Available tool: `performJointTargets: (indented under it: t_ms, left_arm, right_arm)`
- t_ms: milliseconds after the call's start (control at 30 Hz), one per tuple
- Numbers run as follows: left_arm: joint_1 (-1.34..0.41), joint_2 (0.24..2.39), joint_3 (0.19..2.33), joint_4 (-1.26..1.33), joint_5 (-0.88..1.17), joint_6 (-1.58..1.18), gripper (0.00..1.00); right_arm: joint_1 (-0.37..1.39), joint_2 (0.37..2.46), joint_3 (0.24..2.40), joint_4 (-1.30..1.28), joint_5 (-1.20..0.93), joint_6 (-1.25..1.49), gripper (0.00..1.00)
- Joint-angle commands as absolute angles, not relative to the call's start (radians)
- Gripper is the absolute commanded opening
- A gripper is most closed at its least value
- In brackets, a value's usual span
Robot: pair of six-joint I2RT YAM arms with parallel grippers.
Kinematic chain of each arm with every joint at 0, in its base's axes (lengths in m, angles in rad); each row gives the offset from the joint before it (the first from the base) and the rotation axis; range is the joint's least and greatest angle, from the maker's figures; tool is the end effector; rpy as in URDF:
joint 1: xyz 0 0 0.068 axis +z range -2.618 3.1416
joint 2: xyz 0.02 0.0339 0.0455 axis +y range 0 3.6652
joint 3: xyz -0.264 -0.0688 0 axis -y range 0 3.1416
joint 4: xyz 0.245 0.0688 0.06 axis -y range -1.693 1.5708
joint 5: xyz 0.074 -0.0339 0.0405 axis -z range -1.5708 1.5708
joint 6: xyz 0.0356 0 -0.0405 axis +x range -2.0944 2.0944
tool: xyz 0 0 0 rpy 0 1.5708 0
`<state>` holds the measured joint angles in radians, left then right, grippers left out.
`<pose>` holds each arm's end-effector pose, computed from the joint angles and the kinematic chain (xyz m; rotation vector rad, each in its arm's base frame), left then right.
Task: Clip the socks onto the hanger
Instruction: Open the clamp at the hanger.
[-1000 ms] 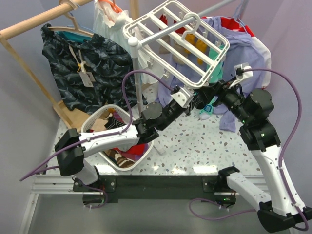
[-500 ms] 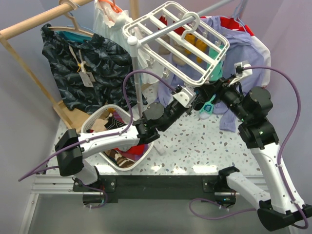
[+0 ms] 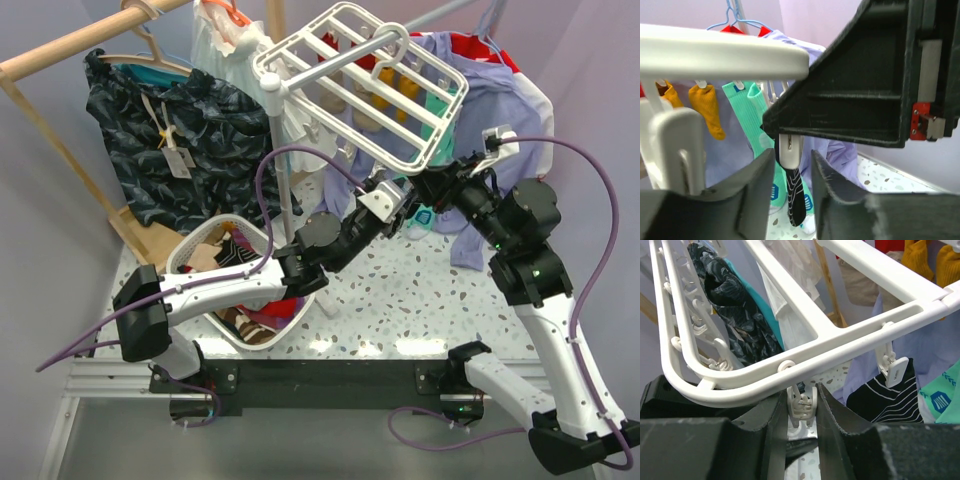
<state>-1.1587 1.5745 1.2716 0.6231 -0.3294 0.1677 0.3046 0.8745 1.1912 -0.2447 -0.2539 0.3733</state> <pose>0.1607 -0.3389 0.3956 0.5481 1.1736 -0.6467 0.1623 0.0604 0.4572 -0.1573 1.5376 0.7315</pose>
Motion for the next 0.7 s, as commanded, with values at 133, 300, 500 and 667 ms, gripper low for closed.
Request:
performJointTargets:
  t_ms: [133,300,500,667]
  left_arm:
    - [-1.163,1.483,1.223,0.611,-0.382,0.109,0.67]
    - [-1.161,1.396,1.160,0.523,-0.439,0.009,0.81]
    - [-1.163,1.274,1.077,0.237,-0.558,-0.196,0.94]
    - [-1.157,1.180,0.976,-0.124,-0.678,-0.446,1.00]
  right_arm:
    - [0.301,0.858,1.201,-0.179,-0.245,0.370,0.15]
    - [0.302,0.854,1.197,-0.189,-0.242,0.364,0.15]
    - [0.302,0.856,1.190,-0.195,-0.242,0.357,0.15]
    - [0.302,0.857,1.189,-0.218,-0.242,0.344,0.15]
